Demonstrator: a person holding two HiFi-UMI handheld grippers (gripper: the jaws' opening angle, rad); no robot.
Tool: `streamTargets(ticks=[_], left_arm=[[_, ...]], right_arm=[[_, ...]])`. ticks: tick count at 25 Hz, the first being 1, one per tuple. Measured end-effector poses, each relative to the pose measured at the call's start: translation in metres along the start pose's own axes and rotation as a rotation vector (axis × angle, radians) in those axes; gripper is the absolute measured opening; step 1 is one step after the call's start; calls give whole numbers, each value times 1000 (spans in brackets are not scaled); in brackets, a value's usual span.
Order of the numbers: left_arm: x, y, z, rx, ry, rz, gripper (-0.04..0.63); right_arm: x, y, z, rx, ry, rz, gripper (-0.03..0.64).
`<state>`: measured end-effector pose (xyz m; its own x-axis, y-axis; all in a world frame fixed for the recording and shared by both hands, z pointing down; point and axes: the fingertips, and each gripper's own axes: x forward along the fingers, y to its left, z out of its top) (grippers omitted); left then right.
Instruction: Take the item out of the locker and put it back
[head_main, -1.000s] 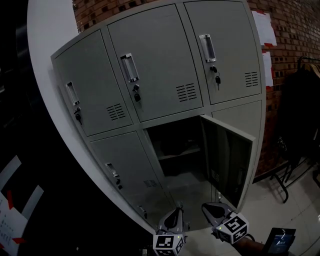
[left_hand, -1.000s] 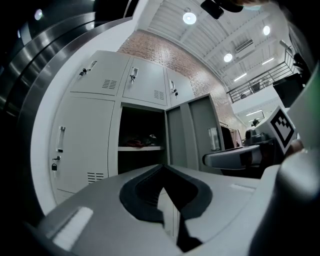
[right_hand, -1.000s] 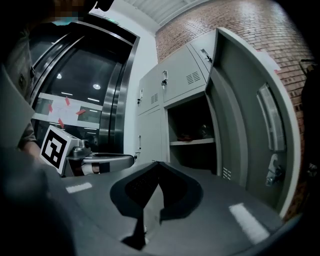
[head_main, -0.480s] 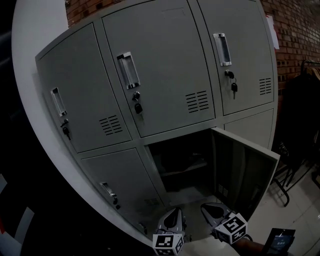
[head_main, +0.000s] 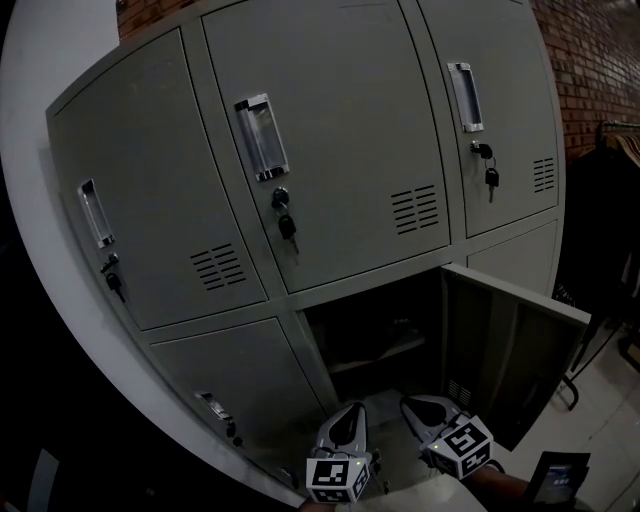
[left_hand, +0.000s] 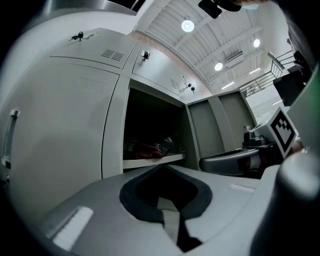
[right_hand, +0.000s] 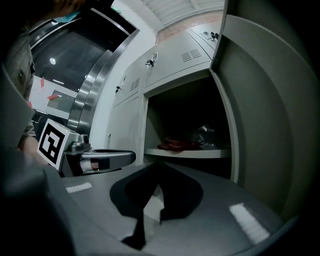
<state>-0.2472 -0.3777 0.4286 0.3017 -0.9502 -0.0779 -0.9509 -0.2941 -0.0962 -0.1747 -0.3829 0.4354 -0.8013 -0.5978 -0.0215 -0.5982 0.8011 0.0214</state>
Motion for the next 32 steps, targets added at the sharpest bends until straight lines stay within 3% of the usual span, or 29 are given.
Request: streamTargets(ticks=[5,10,15,22,28,32], left_arm=[[17,6,6,6,-13,9,-6],[44,9,21,113,-43,84,-3],[78,14,23,170,-4,141,257],[109,27,37,241,-13,260,368],[130,39,30,232,57,334,388],[134,49,24,227,116,401,343]], right_arm=[[15,-9,6,-18,-4,8,-9],[18,-17,5,-7,-5,16,-9],[12,-25,-3,-9,5,28,-9],[6,-27,4,9,3,66,-9],[5,-33,6,17,-5,84,-8],[5,-36,5,23,-5,92,-8]])
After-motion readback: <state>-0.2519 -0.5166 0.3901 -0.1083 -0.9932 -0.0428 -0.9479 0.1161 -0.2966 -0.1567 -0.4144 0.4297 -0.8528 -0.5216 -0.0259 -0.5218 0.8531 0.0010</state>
